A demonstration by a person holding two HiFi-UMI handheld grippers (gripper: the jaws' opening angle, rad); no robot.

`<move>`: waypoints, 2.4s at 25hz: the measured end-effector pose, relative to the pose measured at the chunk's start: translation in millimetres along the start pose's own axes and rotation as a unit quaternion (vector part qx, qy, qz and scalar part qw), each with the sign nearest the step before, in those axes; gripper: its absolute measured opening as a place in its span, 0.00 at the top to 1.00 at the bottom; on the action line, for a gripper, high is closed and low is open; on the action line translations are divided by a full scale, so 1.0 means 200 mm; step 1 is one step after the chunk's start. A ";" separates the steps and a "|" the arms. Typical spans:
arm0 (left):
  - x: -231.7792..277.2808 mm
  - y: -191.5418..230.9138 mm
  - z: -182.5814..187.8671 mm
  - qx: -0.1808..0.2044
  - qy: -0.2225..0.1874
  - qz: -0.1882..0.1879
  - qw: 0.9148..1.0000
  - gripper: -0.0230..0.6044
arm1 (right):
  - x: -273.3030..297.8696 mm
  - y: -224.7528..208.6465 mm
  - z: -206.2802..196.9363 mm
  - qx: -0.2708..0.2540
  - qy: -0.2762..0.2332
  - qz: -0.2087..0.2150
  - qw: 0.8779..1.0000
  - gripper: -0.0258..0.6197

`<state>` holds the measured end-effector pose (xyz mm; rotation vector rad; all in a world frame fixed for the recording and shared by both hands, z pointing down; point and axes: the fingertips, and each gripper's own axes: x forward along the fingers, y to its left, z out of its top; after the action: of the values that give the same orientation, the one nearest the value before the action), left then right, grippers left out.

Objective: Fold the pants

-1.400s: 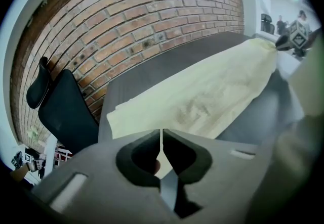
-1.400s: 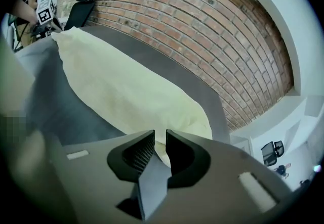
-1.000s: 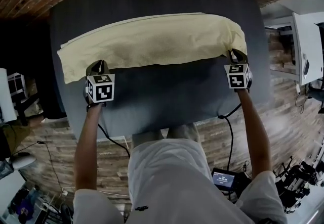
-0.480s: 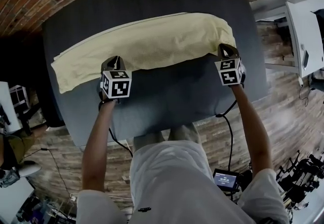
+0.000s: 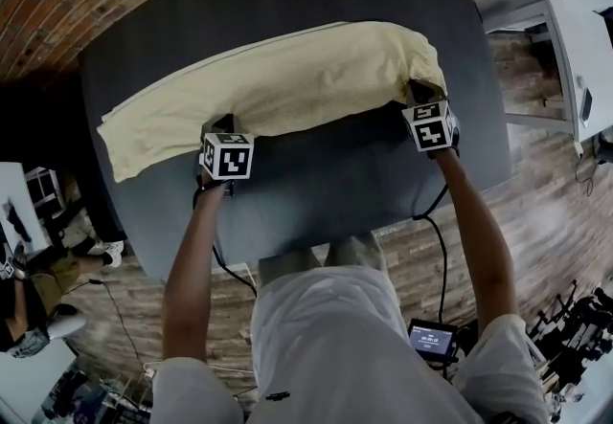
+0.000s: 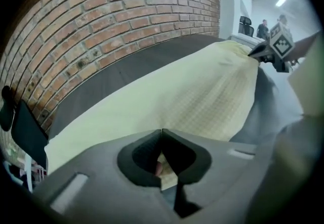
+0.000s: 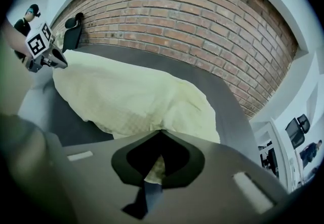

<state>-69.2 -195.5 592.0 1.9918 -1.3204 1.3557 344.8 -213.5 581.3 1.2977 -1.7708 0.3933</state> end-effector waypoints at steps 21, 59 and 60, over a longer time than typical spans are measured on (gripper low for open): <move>-0.34 -0.30 -0.62 -0.025 0.057 -0.015 0.998 0.96 | -0.45 0.41 -0.54 -0.017 0.065 0.041 0.997 0.96; -0.61 -2.16 0.28 0.079 -0.016 -0.223 0.971 0.70 | -0.55 -0.04 -0.56 0.145 0.025 0.192 0.970 0.77; -0.60 -2.20 0.29 0.076 -0.013 -0.231 0.970 0.68 | -0.53 -0.03 -0.56 0.148 0.028 0.199 0.968 0.76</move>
<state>326.7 30.3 539.9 2.2399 -0.7078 1.2331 409.6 -75.2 559.5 1.1067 -1.9769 0.9409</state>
